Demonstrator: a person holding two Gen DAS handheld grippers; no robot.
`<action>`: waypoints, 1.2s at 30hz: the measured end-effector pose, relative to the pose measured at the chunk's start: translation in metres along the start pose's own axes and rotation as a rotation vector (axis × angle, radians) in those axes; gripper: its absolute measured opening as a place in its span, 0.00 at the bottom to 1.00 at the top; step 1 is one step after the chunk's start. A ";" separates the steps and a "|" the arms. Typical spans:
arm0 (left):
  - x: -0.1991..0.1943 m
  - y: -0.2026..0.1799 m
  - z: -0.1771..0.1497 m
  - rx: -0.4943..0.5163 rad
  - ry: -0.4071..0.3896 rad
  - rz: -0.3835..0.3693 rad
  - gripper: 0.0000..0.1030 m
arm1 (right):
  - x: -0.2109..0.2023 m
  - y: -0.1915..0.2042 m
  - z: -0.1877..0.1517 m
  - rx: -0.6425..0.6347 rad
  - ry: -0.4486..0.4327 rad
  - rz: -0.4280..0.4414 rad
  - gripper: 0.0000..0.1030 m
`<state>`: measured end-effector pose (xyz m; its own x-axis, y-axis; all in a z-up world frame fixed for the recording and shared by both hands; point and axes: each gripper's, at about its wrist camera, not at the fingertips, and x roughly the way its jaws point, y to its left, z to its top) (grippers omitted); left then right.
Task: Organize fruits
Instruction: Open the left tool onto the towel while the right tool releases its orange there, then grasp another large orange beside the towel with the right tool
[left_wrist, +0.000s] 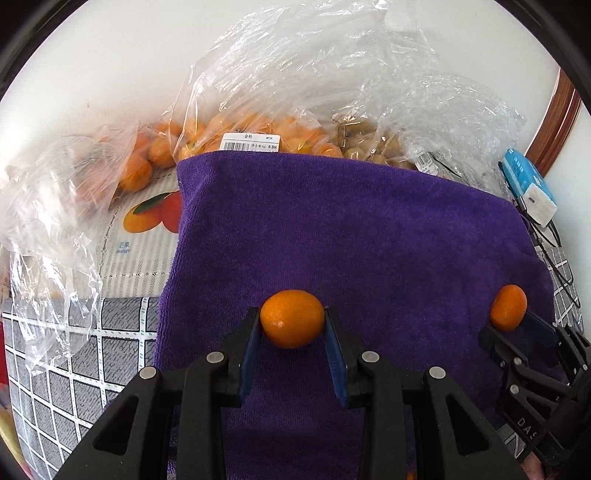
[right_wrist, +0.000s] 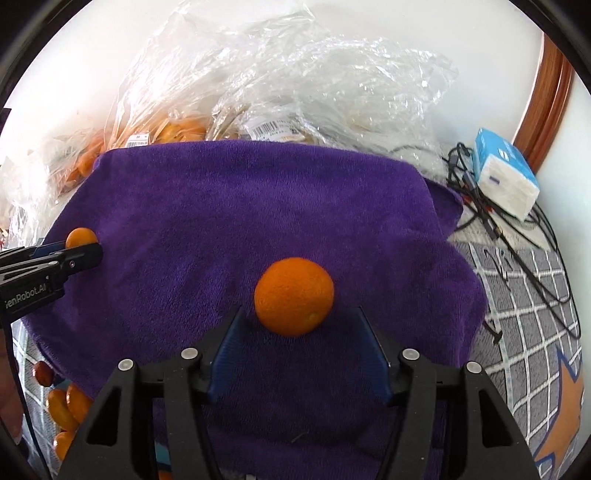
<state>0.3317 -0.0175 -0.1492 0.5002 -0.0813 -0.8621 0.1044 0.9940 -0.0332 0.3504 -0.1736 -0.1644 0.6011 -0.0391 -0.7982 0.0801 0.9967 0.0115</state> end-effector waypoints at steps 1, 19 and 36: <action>0.000 -0.001 0.000 0.004 0.007 -0.001 0.31 | -0.001 0.000 -0.001 -0.002 0.010 -0.005 0.59; -0.114 -0.010 -0.021 -0.023 -0.195 -0.071 0.50 | -0.109 -0.011 -0.056 0.021 -0.105 -0.098 0.68; -0.117 0.029 -0.128 0.063 -0.168 0.034 0.50 | -0.106 0.015 -0.118 0.039 -0.068 0.026 0.60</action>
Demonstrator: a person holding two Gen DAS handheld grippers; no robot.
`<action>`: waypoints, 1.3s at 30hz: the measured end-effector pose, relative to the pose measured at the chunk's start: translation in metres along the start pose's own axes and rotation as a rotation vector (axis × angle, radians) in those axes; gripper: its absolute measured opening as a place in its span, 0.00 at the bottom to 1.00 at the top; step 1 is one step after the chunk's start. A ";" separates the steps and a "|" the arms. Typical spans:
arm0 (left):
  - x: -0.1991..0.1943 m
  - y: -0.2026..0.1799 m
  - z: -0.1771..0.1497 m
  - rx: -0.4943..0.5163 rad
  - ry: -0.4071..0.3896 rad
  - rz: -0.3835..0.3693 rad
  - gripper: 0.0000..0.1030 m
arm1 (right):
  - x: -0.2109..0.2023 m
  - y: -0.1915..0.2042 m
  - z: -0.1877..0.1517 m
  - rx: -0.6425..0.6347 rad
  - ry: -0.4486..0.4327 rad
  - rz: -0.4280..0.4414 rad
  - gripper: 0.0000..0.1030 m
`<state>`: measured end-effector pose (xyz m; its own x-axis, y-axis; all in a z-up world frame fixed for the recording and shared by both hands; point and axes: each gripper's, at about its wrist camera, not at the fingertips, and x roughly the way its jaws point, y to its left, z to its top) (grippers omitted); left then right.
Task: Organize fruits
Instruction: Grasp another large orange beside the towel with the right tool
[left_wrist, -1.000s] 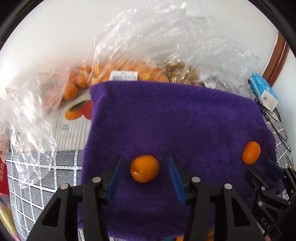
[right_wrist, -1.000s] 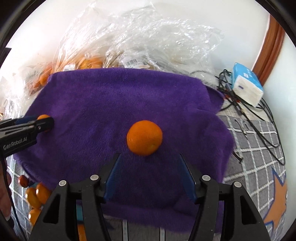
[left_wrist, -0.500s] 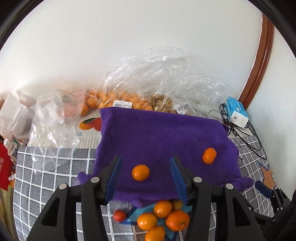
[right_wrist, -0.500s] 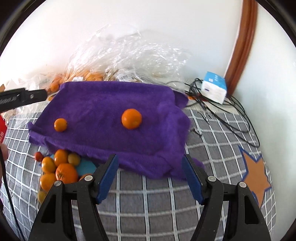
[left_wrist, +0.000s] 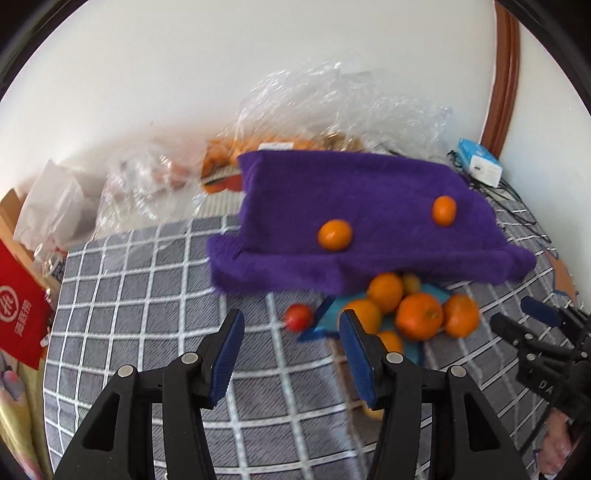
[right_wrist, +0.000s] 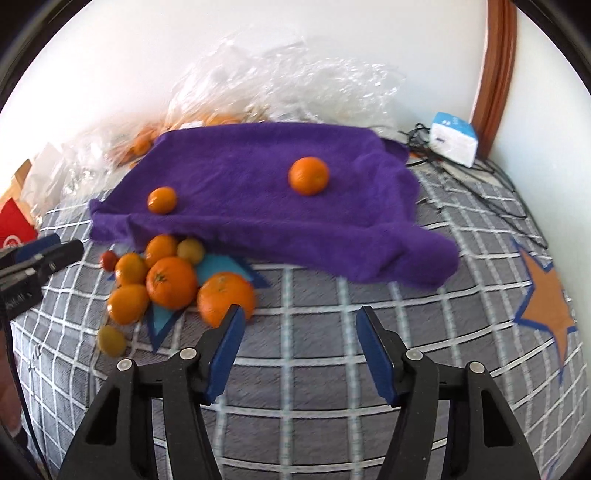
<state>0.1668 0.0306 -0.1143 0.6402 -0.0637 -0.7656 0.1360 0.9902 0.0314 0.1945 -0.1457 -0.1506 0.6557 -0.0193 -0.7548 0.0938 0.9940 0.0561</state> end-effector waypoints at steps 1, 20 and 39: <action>0.001 0.006 -0.005 -0.015 0.009 0.009 0.50 | 0.001 0.004 -0.002 -0.008 -0.001 0.006 0.60; 0.028 0.055 -0.048 -0.178 0.024 0.072 0.50 | 0.021 0.032 -0.001 -0.063 0.015 0.100 0.53; 0.024 0.054 -0.053 -0.171 0.017 -0.035 0.65 | 0.049 0.050 0.012 -0.083 0.011 0.074 0.49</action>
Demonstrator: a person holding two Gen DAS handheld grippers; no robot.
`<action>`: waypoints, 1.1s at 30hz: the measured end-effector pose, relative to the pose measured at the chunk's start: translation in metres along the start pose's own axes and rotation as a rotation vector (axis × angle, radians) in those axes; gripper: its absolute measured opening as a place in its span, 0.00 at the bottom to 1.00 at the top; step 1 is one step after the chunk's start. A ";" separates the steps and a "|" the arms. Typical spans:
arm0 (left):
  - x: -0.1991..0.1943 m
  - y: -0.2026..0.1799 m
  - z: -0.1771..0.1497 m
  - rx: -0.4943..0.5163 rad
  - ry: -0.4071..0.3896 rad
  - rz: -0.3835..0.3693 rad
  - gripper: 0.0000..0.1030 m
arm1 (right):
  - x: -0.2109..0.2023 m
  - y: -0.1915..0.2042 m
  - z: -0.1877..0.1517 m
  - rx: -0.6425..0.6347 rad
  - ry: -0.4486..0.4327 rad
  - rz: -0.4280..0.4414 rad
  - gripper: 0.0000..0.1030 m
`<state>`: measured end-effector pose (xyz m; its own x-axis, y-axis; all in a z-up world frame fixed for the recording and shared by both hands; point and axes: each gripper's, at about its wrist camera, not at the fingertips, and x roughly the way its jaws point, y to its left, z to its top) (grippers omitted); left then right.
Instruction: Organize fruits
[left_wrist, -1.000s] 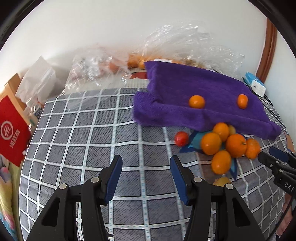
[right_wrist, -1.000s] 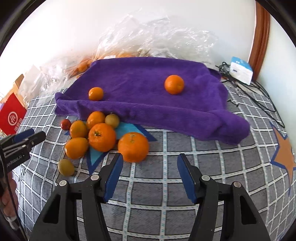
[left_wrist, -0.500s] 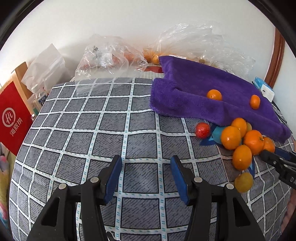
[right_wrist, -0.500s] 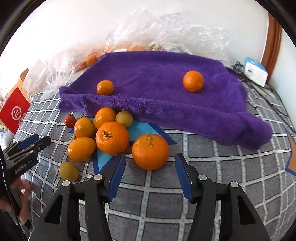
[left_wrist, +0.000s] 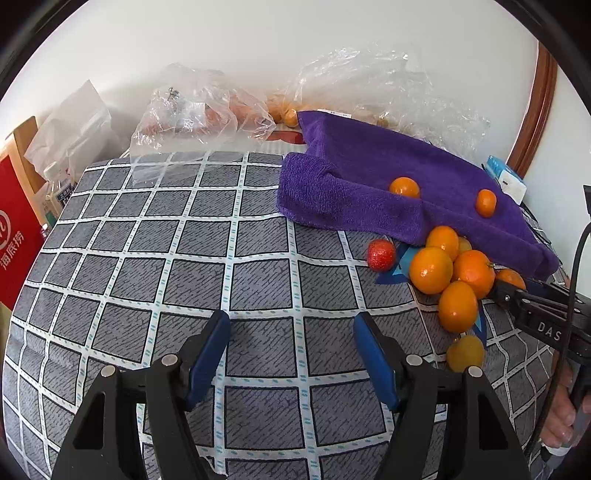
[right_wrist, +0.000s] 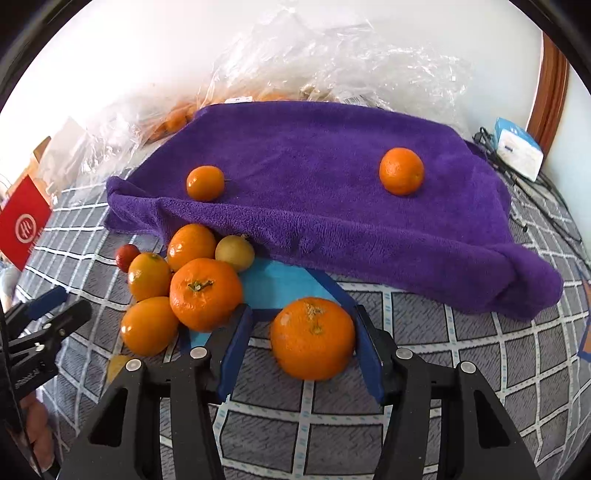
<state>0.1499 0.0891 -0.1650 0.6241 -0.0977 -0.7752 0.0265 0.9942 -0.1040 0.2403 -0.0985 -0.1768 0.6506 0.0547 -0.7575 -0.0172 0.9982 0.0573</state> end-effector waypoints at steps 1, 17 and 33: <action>0.000 0.000 0.000 0.000 0.000 0.000 0.66 | -0.001 0.001 0.000 -0.007 -0.014 -0.014 0.41; 0.001 -0.002 0.001 0.007 0.007 0.001 0.71 | -0.027 -0.012 -0.017 0.011 -0.052 0.000 0.40; 0.002 -0.017 0.016 0.000 0.041 -0.005 0.69 | -0.034 -0.034 -0.049 0.007 -0.047 0.032 0.41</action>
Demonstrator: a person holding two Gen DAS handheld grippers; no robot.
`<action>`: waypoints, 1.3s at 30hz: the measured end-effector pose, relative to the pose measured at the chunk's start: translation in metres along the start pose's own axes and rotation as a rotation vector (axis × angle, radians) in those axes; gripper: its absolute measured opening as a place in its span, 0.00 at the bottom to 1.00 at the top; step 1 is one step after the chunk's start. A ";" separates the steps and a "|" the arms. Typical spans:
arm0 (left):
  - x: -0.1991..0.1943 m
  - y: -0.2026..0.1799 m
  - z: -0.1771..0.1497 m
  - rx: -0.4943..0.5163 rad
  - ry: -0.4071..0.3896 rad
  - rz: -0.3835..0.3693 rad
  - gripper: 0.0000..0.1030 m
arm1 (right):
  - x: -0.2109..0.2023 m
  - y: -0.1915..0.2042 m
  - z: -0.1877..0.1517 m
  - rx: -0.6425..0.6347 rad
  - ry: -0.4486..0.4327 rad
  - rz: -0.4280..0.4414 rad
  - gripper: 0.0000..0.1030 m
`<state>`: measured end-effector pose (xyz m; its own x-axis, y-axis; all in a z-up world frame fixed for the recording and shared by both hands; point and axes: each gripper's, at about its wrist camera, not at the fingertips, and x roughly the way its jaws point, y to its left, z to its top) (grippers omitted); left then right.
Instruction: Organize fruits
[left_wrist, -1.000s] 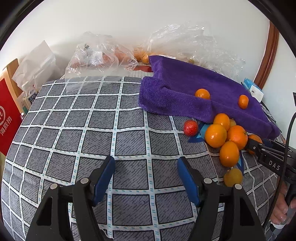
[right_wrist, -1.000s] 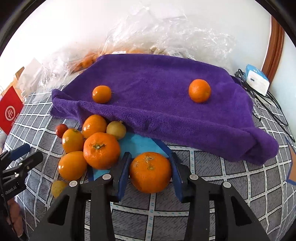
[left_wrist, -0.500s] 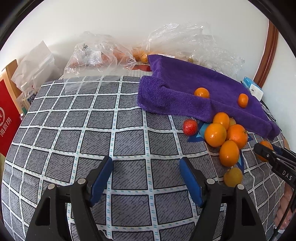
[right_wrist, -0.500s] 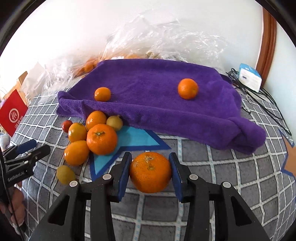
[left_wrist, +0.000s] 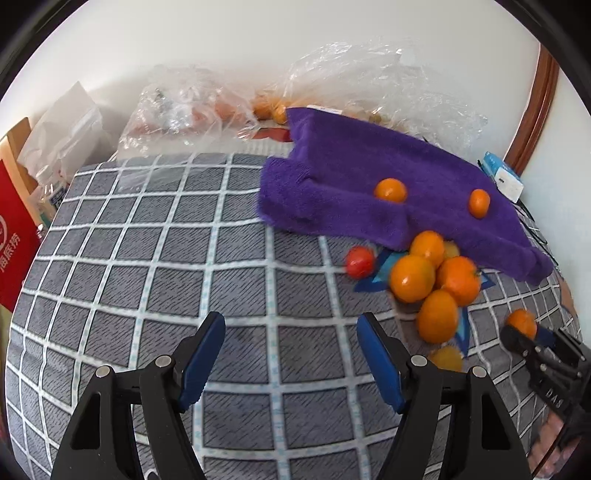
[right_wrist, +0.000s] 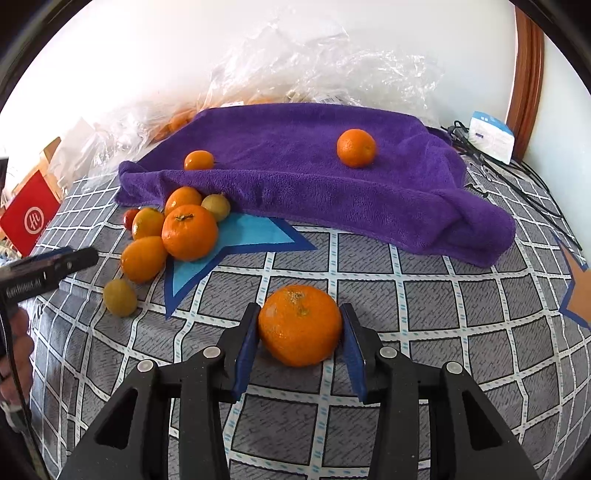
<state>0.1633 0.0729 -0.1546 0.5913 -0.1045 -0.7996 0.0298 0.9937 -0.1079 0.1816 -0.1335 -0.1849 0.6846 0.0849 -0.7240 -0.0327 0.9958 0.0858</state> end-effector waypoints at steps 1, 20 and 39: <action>0.002 -0.004 0.003 0.006 -0.004 0.009 0.69 | 0.000 -0.001 0.000 0.000 -0.001 0.004 0.41; 0.030 -0.025 0.016 0.006 -0.048 -0.112 0.27 | 0.000 -0.010 0.002 0.005 -0.015 0.039 0.41; -0.002 -0.021 0.008 -0.019 -0.195 -0.090 0.21 | 0.001 -0.009 0.001 -0.003 -0.017 0.029 0.41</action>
<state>0.1681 0.0521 -0.1462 0.7318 -0.1810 -0.6571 0.0753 0.9797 -0.1860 0.1835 -0.1422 -0.1852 0.6954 0.1134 -0.7096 -0.0551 0.9930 0.1048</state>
